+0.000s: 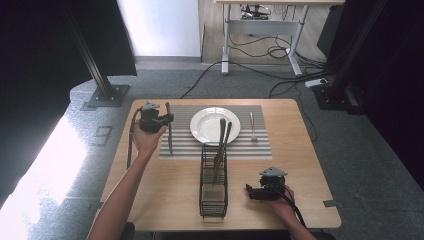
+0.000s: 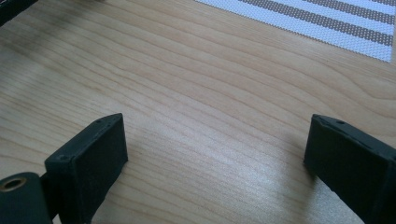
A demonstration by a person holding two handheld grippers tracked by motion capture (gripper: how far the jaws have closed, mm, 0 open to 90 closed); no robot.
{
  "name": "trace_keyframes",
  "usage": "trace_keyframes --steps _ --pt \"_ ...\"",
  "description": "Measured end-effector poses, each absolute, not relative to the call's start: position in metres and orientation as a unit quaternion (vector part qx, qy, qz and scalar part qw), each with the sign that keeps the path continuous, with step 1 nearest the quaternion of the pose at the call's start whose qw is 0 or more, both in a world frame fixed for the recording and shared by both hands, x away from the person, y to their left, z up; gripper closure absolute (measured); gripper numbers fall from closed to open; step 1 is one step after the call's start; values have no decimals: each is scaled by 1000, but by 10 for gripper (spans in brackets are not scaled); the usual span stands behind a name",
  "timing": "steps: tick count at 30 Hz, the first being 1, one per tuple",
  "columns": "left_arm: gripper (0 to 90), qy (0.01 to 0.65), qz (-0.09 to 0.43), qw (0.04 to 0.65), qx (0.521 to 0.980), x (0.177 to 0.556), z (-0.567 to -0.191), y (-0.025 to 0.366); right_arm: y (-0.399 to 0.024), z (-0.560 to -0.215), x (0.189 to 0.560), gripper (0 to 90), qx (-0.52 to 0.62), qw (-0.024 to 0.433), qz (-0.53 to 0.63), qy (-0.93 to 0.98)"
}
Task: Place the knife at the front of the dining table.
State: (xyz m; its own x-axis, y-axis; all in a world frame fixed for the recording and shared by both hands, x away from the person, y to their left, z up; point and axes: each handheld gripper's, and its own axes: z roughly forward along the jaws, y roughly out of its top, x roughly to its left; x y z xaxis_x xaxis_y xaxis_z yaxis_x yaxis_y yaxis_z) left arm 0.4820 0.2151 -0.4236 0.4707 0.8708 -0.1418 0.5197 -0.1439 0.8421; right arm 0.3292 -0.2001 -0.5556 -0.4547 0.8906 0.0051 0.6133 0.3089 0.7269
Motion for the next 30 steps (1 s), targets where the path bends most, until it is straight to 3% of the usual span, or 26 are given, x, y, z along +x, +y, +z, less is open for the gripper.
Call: trace_keyframes --steps 30 --pt "831 511 175 421 729 531 -441 201 -199 -556 330 61 477 203 340 784"
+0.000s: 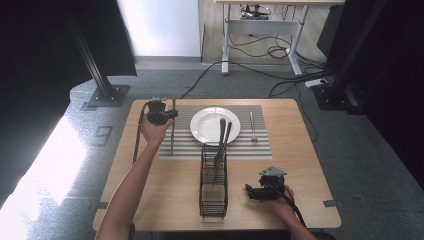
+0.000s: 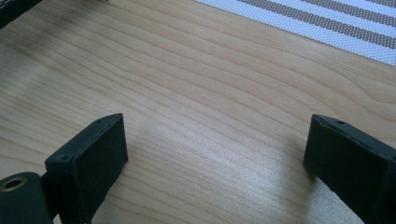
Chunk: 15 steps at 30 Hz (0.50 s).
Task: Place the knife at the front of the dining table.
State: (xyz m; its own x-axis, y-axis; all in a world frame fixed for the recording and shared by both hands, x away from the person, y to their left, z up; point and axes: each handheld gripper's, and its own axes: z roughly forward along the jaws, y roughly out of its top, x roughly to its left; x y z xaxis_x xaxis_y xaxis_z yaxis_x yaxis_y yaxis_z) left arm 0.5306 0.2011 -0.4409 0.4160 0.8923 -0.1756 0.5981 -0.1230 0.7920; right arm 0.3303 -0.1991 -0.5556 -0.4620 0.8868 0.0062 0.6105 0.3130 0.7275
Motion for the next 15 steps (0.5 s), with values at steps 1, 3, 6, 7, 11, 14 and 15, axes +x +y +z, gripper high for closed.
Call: trace_keyframes --steps 1,3,6,7,11,14,15 --pt "831 512 174 421 728 532 -442 201 -199 -556 330 61 477 203 340 784" --pt "829 513 175 416 730 535 -443 200 -199 -556 330 61 477 203 340 784" --pt "826 518 175 413 729 539 -446 199 -199 -556 330 61 477 203 340 785" --pt "827 519 172 415 727 540 -448 199 -199 -556 330 61 476 203 340 785" --pt "830 524 167 417 724 542 -449 199 -199 -556 330 62 477 203 341 785" --pt "831 524 169 413 726 543 -449 198 -199 -556 330 63 476 203 341 785" --pt "831 524 168 412 726 543 -448 198 -199 -556 330 65 476 203 341 785"
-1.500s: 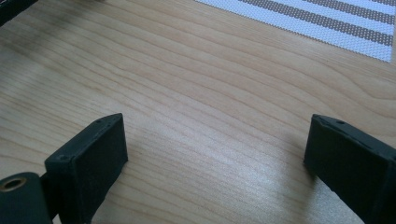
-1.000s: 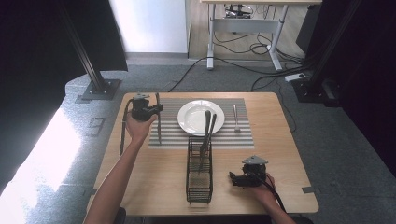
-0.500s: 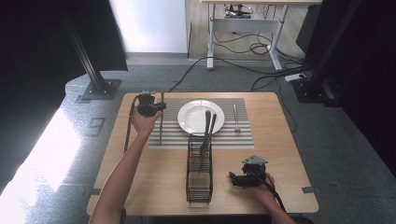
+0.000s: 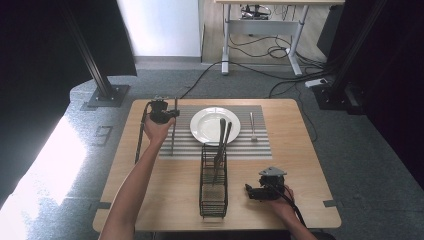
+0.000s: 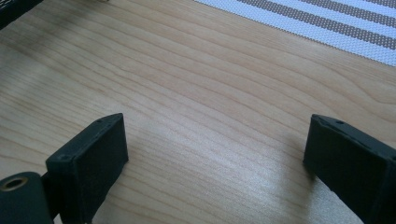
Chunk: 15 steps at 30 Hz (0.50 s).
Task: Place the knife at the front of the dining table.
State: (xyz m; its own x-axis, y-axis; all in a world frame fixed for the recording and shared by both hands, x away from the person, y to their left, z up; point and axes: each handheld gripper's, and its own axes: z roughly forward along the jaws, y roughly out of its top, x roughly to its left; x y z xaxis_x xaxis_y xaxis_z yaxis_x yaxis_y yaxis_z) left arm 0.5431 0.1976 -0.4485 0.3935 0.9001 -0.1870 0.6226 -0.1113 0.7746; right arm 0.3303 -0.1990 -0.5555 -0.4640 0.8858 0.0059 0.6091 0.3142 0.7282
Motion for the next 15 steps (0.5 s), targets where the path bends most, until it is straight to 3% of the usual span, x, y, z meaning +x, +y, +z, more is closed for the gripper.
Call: trace_keyframes --steps 15 --pt "823 565 139 384 717 574 -469 198 -199 -556 330 66 475 202 342 785"
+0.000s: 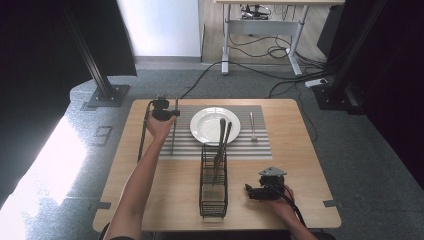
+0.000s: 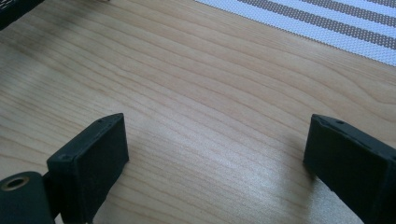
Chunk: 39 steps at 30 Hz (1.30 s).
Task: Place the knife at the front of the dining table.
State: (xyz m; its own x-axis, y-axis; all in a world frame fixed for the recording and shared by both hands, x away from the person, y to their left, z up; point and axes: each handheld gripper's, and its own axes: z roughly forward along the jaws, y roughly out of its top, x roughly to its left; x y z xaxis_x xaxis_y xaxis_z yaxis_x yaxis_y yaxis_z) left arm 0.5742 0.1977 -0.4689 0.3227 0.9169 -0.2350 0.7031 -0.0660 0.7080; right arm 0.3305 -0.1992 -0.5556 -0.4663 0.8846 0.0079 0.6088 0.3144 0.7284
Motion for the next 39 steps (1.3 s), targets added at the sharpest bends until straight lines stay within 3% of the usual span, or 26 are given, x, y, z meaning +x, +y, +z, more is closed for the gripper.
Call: trace_keyframes --steps 39 --pt "830 613 115 357 695 603 -520 195 -199 -556 331 65 475 201 341 786"
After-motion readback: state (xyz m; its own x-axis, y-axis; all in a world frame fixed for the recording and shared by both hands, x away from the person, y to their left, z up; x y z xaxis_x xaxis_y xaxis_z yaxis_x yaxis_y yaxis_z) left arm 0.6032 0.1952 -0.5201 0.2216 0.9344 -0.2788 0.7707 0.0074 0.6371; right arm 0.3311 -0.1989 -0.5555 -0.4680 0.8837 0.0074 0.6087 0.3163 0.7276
